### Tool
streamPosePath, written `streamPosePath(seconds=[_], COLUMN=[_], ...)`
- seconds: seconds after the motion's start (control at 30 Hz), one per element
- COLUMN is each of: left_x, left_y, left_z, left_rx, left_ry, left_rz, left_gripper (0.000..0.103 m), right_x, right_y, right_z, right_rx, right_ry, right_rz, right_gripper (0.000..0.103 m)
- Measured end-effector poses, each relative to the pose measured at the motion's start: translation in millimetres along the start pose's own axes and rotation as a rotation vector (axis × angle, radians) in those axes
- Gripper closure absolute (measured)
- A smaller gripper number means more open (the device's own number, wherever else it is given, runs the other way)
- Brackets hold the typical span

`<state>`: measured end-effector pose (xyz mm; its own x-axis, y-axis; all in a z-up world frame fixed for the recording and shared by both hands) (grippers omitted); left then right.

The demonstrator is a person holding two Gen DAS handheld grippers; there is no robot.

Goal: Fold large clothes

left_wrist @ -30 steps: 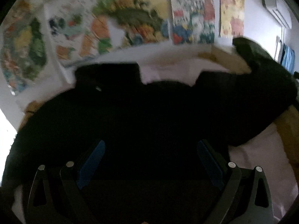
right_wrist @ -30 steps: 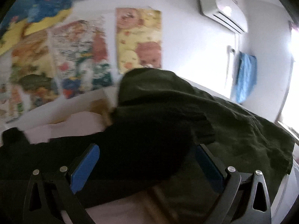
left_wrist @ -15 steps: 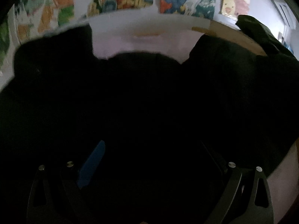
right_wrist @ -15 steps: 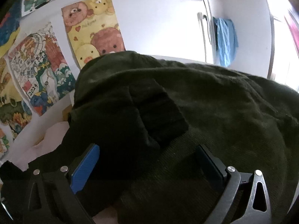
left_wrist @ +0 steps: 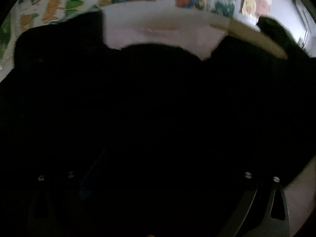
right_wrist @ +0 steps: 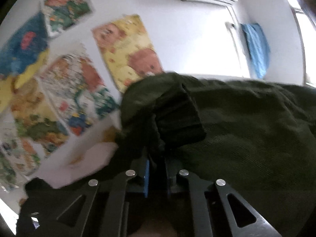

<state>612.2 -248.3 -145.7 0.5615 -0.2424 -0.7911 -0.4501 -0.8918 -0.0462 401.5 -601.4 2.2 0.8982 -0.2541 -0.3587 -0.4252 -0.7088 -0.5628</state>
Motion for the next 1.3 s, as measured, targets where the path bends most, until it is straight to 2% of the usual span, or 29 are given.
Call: streamPosePath(seconds=[0.13,0.23,0.33,0.43,0.5,0.67,0.77,0.87,1.0,1.13,1.23,1.3], left_x=[-52.3,-94.8,-136.7,-168.9,-184.1,-221.1,-225.7,-229.2,-224.0,-215.7,-207.0,-198.4], left_y=[-37.9,-73.0,-106.5,-155.9,-176.5,-243.8,-269.8,-290.2,-300.3,-301.3,-299.5,-296.0], left_z=[10.8,23.1,38.2,55.0,63.1,91.5,106.0,117.6,133.1,132.9,131.3,131.3], left_rx=[-0.013,-0.045,-0.1,-0.199,-0.253,-0.362,-0.43,-0.474,-0.509,-0.513,-0.521,-0.515], left_ry=[0.074,0.137,0.167,0.19,0.205,0.276,0.293,0.31,0.291,0.287,0.272,0.246], left_rz=[0.027,0.002,-0.009,-0.001,0.023,0.081,0.122,0.166,0.238,0.29,0.319,0.323], left_gripper=[0.002,0.002,0.002,0.002,0.002,0.002,0.002,0.002,0.002,0.002,0.002,0.002], right_x=[-20.5,-33.1,-42.5,-52.8,-56.8,-54.7,-42.0,-24.1,-2.3,18.1,26.4,26.1], right_y=[-63.8,-131.2,-191.7,-258.0,-305.5,-378.9,-402.1,-414.4,-414.4,-400.6,-393.4,-392.9], right_z=[0.5,17.4,45.1,88.5,130.8,227.9,281.2,345.0,416.8,482.2,496.8,493.5], right_rx=[-0.019,-0.056,-0.116,-0.216,-0.305,-0.493,-0.561,-0.628,-0.717,-0.808,-0.837,-0.816], right_ry=[0.007,-0.027,-0.076,-0.136,-0.191,-0.271,-0.347,-0.459,-0.603,-0.763,-0.803,-0.841], right_rz=[-0.156,-0.294,-0.4,-0.5,-0.564,-0.641,-0.664,-0.678,-0.667,-0.617,-0.602,-0.634], right_gripper=[0.092,0.092,0.092,0.092,0.092,0.092,0.092,0.092,0.092,0.092,0.091,0.082])
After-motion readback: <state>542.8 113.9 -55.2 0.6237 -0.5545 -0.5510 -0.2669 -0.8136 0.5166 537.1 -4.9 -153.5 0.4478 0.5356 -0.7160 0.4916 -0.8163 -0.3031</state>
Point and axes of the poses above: each gripper's, at about its wrist camera, not at the fingertips, and x roughly the way its jaws point, y to its right, z to its underside, the point moved 7 cm from there along x, roughly the way its jaws point, and after that the axes turned 7 degrees about x, right-handed, at the moved point
